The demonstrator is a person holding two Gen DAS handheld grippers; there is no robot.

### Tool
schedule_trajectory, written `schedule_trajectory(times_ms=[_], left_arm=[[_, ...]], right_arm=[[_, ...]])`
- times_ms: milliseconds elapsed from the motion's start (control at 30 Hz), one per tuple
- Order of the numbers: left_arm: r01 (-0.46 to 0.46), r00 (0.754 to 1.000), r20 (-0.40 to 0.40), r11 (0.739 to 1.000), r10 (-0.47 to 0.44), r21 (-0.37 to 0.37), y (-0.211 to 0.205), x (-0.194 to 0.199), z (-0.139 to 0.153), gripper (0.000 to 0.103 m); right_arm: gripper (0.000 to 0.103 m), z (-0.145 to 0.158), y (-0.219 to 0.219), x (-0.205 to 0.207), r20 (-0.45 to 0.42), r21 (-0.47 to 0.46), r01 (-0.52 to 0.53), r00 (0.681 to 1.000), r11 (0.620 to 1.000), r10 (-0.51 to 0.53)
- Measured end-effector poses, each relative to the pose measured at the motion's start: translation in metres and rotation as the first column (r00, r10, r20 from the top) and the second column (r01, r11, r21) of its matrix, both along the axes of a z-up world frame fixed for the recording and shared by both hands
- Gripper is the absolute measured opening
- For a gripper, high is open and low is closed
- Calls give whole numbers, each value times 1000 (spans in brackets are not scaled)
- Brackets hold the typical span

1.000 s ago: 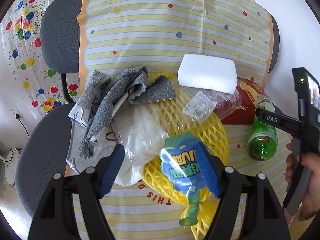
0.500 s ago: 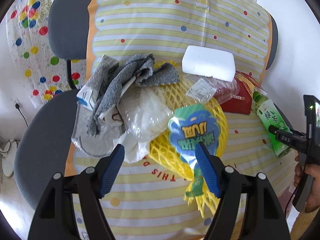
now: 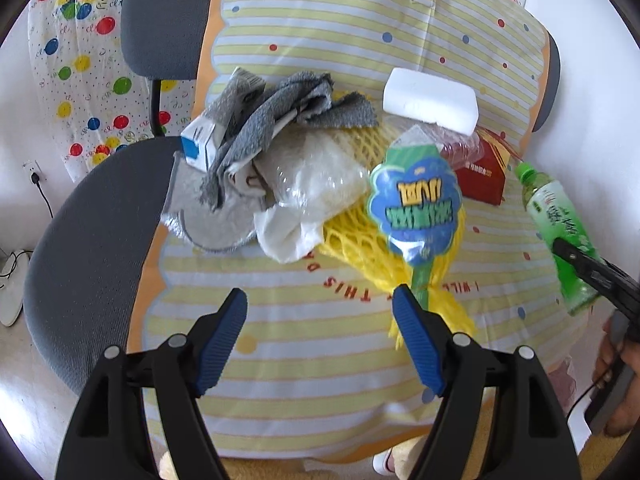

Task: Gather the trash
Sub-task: 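Grasp the green tea bottle with the right gripper while the left gripper approaches the sponge, then grasp the white sponge block with the left gripper and lift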

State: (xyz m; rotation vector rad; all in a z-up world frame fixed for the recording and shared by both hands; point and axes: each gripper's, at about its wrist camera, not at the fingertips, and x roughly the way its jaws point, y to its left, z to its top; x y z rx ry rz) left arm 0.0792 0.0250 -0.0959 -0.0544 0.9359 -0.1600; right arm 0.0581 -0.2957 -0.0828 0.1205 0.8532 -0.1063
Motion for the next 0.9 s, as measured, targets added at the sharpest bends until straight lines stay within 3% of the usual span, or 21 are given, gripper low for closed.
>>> schedule_trajectory(times_ms=[233,333,433,533,667,767,900], left_arm=[[-16,999,49,1000,16,12,0,9,20,73],[43,994,99,999,-45,20,-25,22,43,73],[88,985,146,995,-95,56,-57,45,61,83],[128,979,150,990,-135,55,-90,68,68,83],[146,981,121,988,-152,57,-129,97,60,77],[120,989,85,992,-123,34,-148,122,49,73],[69,995,68,996,-73,59,-161,143,36,68]], right_arm=[[62,27,14,-24,94,-1,-15,995,1000,15],[62,36,11,-23,119,-9,-5,993,1000,6],[62,42,4,-21,146,-18,21,989,1000,-18],[62,46,-6,-20,167,-22,39,985,999,-35],[62,45,-21,-17,178,-18,55,983,998,-50],[62,43,-32,-14,181,-6,63,982,998,-60],[62,39,-42,-13,184,14,67,981,998,-69]])
